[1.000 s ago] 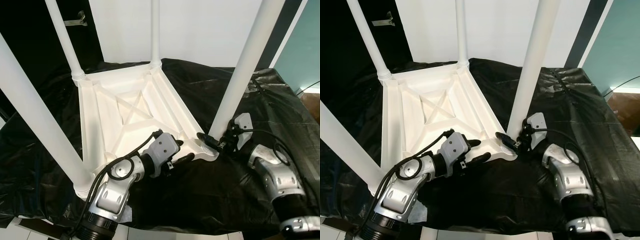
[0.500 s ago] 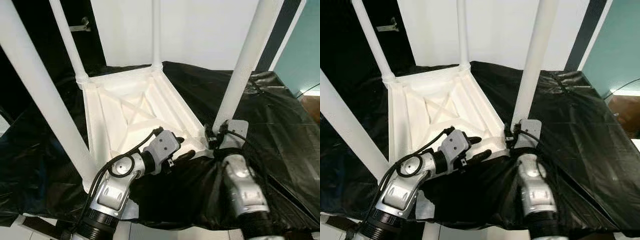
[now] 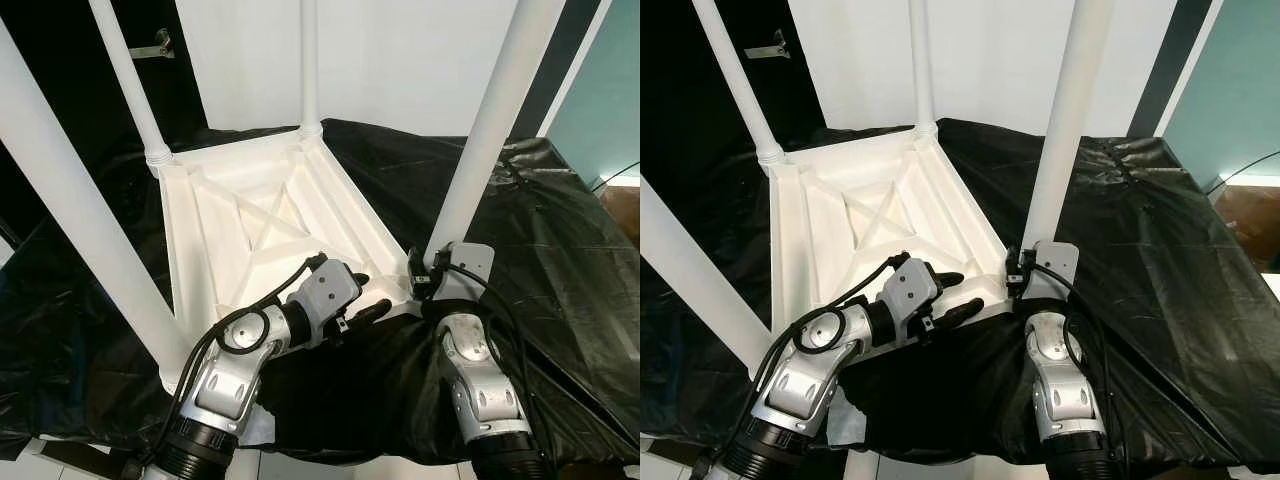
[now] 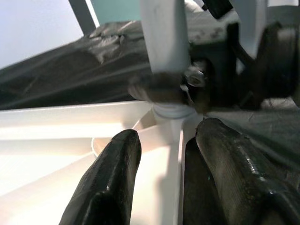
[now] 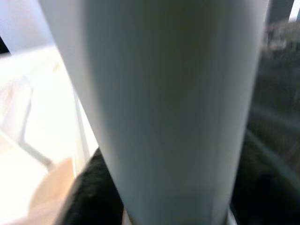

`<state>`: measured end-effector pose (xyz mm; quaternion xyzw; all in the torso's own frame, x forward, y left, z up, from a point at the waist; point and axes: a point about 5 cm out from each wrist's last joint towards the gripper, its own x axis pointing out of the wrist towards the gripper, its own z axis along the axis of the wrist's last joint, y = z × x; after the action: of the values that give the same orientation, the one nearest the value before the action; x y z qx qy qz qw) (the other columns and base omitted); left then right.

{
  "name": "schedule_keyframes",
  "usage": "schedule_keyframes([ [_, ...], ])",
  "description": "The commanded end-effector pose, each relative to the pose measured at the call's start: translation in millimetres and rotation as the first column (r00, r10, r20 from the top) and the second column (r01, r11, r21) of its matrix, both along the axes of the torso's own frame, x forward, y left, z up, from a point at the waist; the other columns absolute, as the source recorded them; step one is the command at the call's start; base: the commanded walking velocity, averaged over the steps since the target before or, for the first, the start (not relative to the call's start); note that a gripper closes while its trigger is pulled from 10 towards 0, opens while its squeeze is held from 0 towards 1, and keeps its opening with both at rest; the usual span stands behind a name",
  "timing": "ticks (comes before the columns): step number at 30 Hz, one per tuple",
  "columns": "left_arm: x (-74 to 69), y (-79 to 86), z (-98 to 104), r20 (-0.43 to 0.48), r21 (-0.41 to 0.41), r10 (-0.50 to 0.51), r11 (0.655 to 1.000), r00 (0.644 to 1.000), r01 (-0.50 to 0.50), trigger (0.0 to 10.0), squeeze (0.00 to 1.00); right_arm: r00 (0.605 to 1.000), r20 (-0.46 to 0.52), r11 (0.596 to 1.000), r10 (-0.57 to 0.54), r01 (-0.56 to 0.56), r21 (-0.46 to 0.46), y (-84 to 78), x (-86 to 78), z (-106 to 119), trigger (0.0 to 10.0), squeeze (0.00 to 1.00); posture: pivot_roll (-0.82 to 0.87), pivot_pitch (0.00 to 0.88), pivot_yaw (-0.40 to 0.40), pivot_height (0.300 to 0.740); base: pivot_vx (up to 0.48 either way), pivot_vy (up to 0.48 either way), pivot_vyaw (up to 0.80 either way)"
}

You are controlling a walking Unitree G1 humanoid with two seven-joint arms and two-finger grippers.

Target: Building children table

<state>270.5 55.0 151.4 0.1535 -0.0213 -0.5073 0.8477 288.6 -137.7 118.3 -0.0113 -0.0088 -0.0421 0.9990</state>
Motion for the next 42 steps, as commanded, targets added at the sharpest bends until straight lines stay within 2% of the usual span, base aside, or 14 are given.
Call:
schedule_keyframes([
  [1,0.3,1.3,0,-0.025,-0.032,0.046,0.998,0.999,-0.046,10.0,0.00,0.999,0.017,0.999,0.048,-0.048,0.012,-1.9,-2.9,1,10.0,1.00,-0.05,0.000,0.009,0.740,0.000,0.000,0.00],
  [5,0.2,1.5,2,-0.053,-0.063,0.043,0.997,0.998,-0.047,10.0,0.00,0.992,0.055,0.994,0.111,-0.110,-0.013,-6.4,-6.3,4,10.0,1.00,-0.05,0.000,0.013,0.740,0.000,0.000,0.00],
  [7,-2.7,1.0,3,-0.046,-0.068,0.019,0.997,0.999,-0.022,10.0,0.00,0.968,0.075,0.970,0.241,-0.242,-0.003,-19.9,-13.3,5,10.0,1.00,-0.06,0.000,0.017,0.740,0.000,0.000,0.00],
  [13,-3.3,2.6,2,-0.055,-0.059,0.018,0.998,0.998,-0.021,10.0,0.00,0.932,0.051,0.932,0.360,-0.358,-0.051,-34.0,-16.3,7,10.0,1.00,-0.06,0.000,0.020,0.740,0.000,0.000,0.00],
  [14,-1.9,2.9,2,-0.063,-0.062,0.023,0.998,0.998,-0.027,10.0,0.00,0.915,0.034,0.916,0.401,-0.400,-0.030,-39.0,-14.8,7,10.0,0.25,-0.06,0.000,0.018,0.740,0.000,0.000,0.00],
  [15,-0.7,3.0,3,-0.060,-0.062,0.025,0.998,0.998,-0.029,10.0,0.00,0.904,0.024,0.903,0.428,-0.427,-0.039,-43.9,-12.7,9,10.0,0.00,-0.06,0.000,0.016,0.740,0.000,0.000,0.00],
  [22,-0.4,3.1,3,-0.047,-0.041,0.019,0.999,0.999,-0.021,10.0,0.00,0.842,-0.007,0.840,0.539,-0.539,-0.060,-58.1,3.2,20,10.0,0.00,-0.06,0.000,0.012,0.740,0.000,0.000,0.00],
  [29,-1.4,-0.8,4,-0.054,-0.049,0.000,0.999,0.999,-0.002,10.0,0.00,0.731,-0.065,0.722,0.679,-0.681,-0.123,-49.4,18.1,28,10.0,0.00,-0.06,0.000,0.009,0.740,0.000,0.000,0.00],
  [31,-1.4,-0.8,4,-0.054,-0.049,0.000,0.999,0.999,-0.002,10.0,0.00,0.731,-0.065,0.722,0.679,-0.681,-0.123,-49.4,18.1,28,10.0,0.00,-0.06,0.000,0.009,0.740,0.000,0.000,0.00],
  [32,-1.2,-2.0,4,-0.059,-0.050,-0.007,0.999,0.998,0.004,10.0,0.00,0.695,-0.084,0.684,0.714,-0.718,-0.130,-44.9,21.7,29,10.0,0.00,-0.05,0.000,0.002,0.740,0.000,0.000,0.00],
  [33,-1.2,-2.0,4,-0.059,-0.050,-0.007,0.999,0.998,0.004,10.0,0.00,0.695,-0.084,0.684,0.714,-0.718,-0.130,-44.9,21.7,29,10.0,0.00,-0.05,0.000,0.002,0.740,0.000,0.000,0.00],
  [34,0.3,-3.6,4,-0.053,-0.054,-0.003,0.999,0.999,0.000,10.0,0.00,0.651,-0.113,0.638,0.750,-0.758,-0.134,-40.3,24.5,27,0.0,0.00,-0.05,0.000,-0.014,0.740,0.000,0.000,0.00],
  [38,4.6,-4.9,5,-0.037,-0.058,0.022,0.998,0.999,-0.024,10.0,0.00,0.597,-0.161,0.584,0.786,-0.802,-0.126,-38.8,26.8,20,0.0,0.00,-0.05,0.000,-0.028,0.740,0.000,0.000,0.00],
  [42,7.6,-2.1,3,-0.037,-0.045,0.047,0.998,0.998,-0.049,10.0,0.00,0.596,-0.167,0.585,0.786,-0.803,-0.112,-42.3,26.0,17,0.0,0.00,-0.05,0.000,-0.031,0.740,0.000,0.000,0.00],
])
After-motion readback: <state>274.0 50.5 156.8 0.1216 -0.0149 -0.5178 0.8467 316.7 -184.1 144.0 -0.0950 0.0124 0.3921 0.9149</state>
